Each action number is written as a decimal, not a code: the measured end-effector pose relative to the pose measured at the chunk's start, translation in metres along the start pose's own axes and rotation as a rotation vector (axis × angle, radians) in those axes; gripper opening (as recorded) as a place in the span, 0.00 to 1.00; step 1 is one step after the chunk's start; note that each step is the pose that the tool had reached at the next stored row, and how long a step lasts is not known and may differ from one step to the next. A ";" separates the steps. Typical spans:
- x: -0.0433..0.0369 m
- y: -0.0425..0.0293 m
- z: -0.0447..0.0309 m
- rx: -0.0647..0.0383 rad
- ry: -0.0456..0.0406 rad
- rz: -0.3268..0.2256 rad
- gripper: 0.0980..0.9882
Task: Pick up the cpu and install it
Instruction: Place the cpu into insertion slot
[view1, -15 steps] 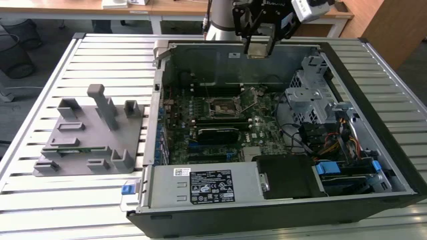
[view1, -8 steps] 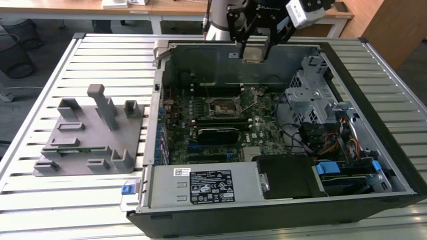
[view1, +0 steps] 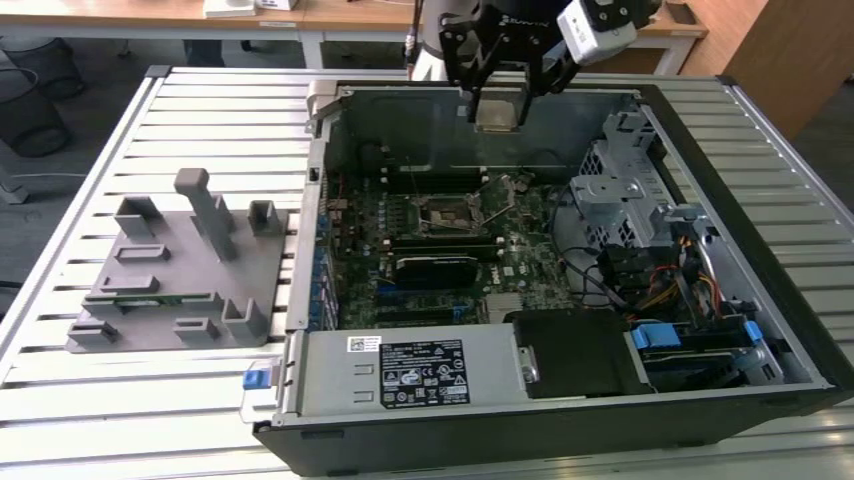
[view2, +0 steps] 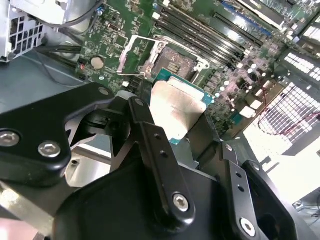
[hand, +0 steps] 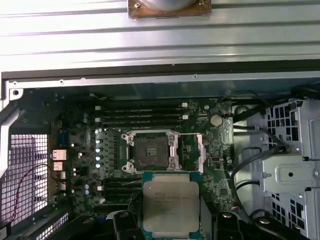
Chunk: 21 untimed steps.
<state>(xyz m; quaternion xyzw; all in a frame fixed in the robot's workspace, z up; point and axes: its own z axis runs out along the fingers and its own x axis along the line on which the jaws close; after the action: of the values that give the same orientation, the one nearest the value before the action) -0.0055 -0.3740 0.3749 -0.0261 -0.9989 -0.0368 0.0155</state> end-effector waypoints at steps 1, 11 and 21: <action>0.0000 0.0000 0.0002 0.000 -0.0011 0.014 0.50; -0.0001 -0.0003 0.0038 -0.003 -0.0170 0.215 0.50; -0.0003 -0.0007 0.0090 -0.012 -0.0373 0.493 0.50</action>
<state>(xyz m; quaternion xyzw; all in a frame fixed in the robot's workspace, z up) -0.0055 -0.3741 0.3659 -0.2700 -0.9621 -0.0375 0.0054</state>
